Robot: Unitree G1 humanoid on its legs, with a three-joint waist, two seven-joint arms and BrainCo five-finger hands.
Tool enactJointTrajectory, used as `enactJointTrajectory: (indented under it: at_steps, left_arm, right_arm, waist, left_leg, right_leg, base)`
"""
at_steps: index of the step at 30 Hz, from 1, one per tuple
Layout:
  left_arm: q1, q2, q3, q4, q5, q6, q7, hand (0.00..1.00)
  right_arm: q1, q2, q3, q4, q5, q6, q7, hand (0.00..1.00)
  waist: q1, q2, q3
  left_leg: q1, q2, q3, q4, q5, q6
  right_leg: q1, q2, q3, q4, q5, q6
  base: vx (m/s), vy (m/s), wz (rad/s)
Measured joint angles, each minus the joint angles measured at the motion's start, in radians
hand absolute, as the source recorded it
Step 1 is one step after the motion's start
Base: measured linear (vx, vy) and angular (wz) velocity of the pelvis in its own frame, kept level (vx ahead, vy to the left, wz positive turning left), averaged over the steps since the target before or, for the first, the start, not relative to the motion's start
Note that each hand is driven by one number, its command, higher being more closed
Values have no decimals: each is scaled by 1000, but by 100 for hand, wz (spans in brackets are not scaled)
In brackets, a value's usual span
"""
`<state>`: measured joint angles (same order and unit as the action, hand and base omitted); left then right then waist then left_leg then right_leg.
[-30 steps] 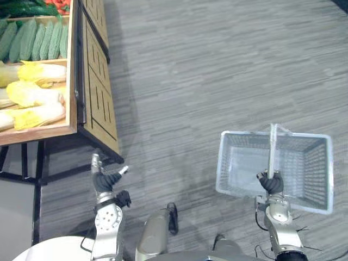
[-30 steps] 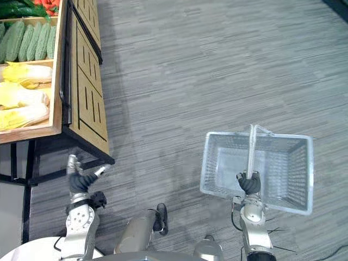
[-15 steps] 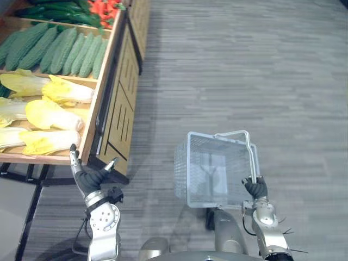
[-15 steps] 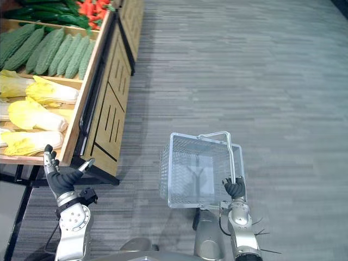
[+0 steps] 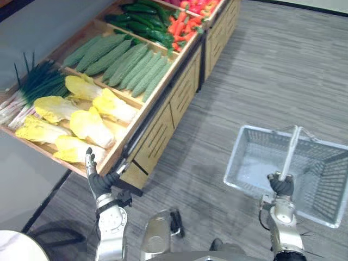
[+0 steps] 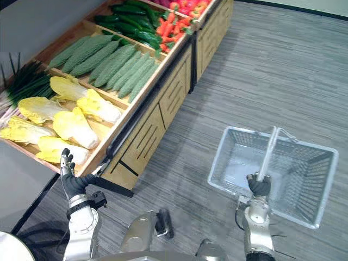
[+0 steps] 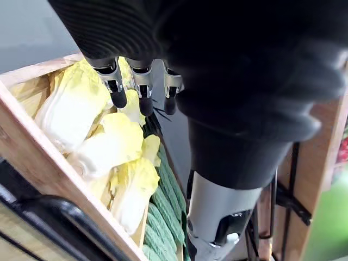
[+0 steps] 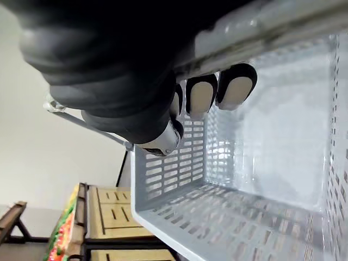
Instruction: Pick vegetable in the basket
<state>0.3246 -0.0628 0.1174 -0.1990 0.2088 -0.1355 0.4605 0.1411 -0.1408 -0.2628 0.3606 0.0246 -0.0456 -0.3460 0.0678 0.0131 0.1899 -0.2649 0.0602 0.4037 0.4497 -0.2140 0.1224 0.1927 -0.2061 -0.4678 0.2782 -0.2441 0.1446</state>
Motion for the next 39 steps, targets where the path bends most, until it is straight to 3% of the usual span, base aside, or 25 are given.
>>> enactJointTrajectory:
  at_steps: [1,2,3,4,5,8,9,11,12,13,14,15,16,18,20,22,23,24,27,30,39]
  left_arm:
    - [2,0,-11,0,1,1,-1,0]
    - [1,0,-12,0,1,1,-1,0]
    - [0,4,-12,0,4,2,2,0]
    - [8,14,-20,0,7,3,6,0]
    - [9,20,-26,0,9,3,12,0]
    - [7,38,-48,0,20,4,26,0]
    - [-1,36,-51,-1,20,3,27,0]
    - [-35,36,-88,0,20,2,26,0]
    - [-43,38,-109,0,19,1,26,0]
    - [-54,45,-125,2,20,0,25,0]
    - [-53,27,-135,11,19,5,24,0]
    - [-45,17,-152,7,20,5,23,0]
    - [-44,13,-161,6,20,5,23,0]
    - [-58,5,-168,6,19,5,23,0]
    - [-68,4,-169,6,17,6,23,0]
    - [-71,4,-168,-6,17,6,23,0]
    - [-68,4,-167,-11,17,6,23,0]
    - [-63,5,-167,-15,17,6,22,0]
    - [-43,20,-154,-15,18,9,19,0]
    - [-22,33,-158,2,18,11,-9,0]
    - [-65,67,-199,137,20,24,-93,0]
  right_arm:
    - [6,7,-13,24,0,5,1,100]
    - [12,14,-21,37,0,11,0,100]
    - [24,21,-25,62,0,24,-2,100]
    - [25,28,-24,90,1,32,-2,100]
    - [25,34,-24,100,3,33,-1,100]
    - [61,70,-24,88,10,33,-1,100]
    - [69,74,-24,79,15,33,-1,100]
    - [113,100,-45,32,43,21,-4,100]
    - [143,110,-53,10,49,13,-11,100]
    - [174,114,-60,-4,65,3,-25,100]
    - [181,101,-65,5,74,3,-25,100]
    - [179,102,-82,9,95,6,-42,100]
    - [191,103,-104,10,113,5,-53,100]
    - [215,107,-119,19,154,5,-58,100]
    - [242,120,-127,20,192,4,-61,100]
    - [249,133,-134,20,229,2,-60,100]
    - [246,136,-133,20,245,-1,-58,100]
    - [238,146,-135,20,266,-8,-51,100]
    - [228,168,-147,19,312,-19,-41,100]
    - [215,177,-153,20,330,-17,-39,100]
    - [197,183,-152,20,274,-8,-19,100]
  waist:
    - [-3,-2,0]
    - [-7,-9,-2]
    - [-32,-18,-2]
    - [-48,-13,-1]
    - [-51,-9,-1]
    - [-55,-1,-2]
    - [-55,0,-2]
    - [-72,-2,1]
    - [-87,-20,-3]
    - [-101,-41,-7]
    - [-97,-23,-7]
    - [-70,3,-22]
    - [-57,0,-18]
    - [-59,11,-23]
    - [-61,2,-17]
    - [-75,2,-18]
    - [-79,3,-18]
    - [-76,3,-18]
    - [-46,-14,-25]
    - [-51,-26,-38]
    - [-59,-22,-44]
  left_leg:
    - [24,-24,-21,-9,-15,6]
    - [49,-48,-37,-27,-21,11]
    - [110,-88,-88,-64,-31,24]
    - [177,-101,-129,-102,-32,26]
    - [211,-102,-146,-124,-32,25]
    - [333,-98,-272,-187,-32,24]
    - [344,-95,-299,-186,-34,20]
    - [344,-80,-409,-128,-60,-22]
    - [331,-83,-450,-79,-93,-72]
    - [325,-85,-468,-38,-144,-107]
    - [322,-58,-479,-22,-164,-117]
    - [308,-20,-485,-12,-161,-128]
    - [293,-5,-485,-13,-150,-146]
    - [272,30,-441,-18,-123,-181]
    - [269,71,-311,-15,-107,-166]
    - [282,125,-66,-21,-103,-129]
    - [287,132,-8,-31,-102,-129]
    - [296,122,35,-71,-95,-142]
    - [288,96,23,-108,-86,-152]
    - [282,80,27,-141,-66,-151]
    - [318,50,34,-294,31,-168]
  right_leg:
    - [-46,-46,4,161,4,-1]
    - [-82,-85,14,294,24,-29]
    - [-149,-127,62,510,41,-73]
    - [-209,-110,132,639,14,-78]
    - [-236,-92,154,664,0,-84]
    - [-378,31,260,534,-60,-134]
    - [-404,60,300,489,-61,-137]
    - [-455,162,483,305,-42,-121]
    - [-455,174,575,191,13,-97]
    - [-443,157,594,168,118,-52]
    - [-436,170,557,182,111,-64]
    - [-429,177,515,184,94,-84]
    - [-425,173,480,180,89,-92]
    - [-402,154,393,170,79,-109]
    - [-351,132,318,145,72,-120]
    - [-309,102,240,114,72,-120]
    - [-307,97,229,111,71,-119]
    - [-305,88,223,101,68,-113]
    - [-317,79,237,85,80,-97]
    - [-320,84,251,56,100,-89]
    - [-327,111,273,-5,137,-111]
  base:
    - [494,186,66]
    - [514,187,94]
    - [539,114,115]
    - [546,80,111]
    - [515,29,88]
    - [508,-64,96]
    - [329,-142,114]
    - [401,-222,187]
    - [456,-315,244]
    - [446,-302,211]
    - [276,-191,143]
    - [243,-194,84]
    - [256,-260,91]
    - [208,-270,119]
    - [70,-141,127]
    - [-7,-39,115]
    - [-44,36,81]
    - [-68,75,54]
    - [-96,65,15]
    - [-72,18,-7]
    - [6,-34,-5]
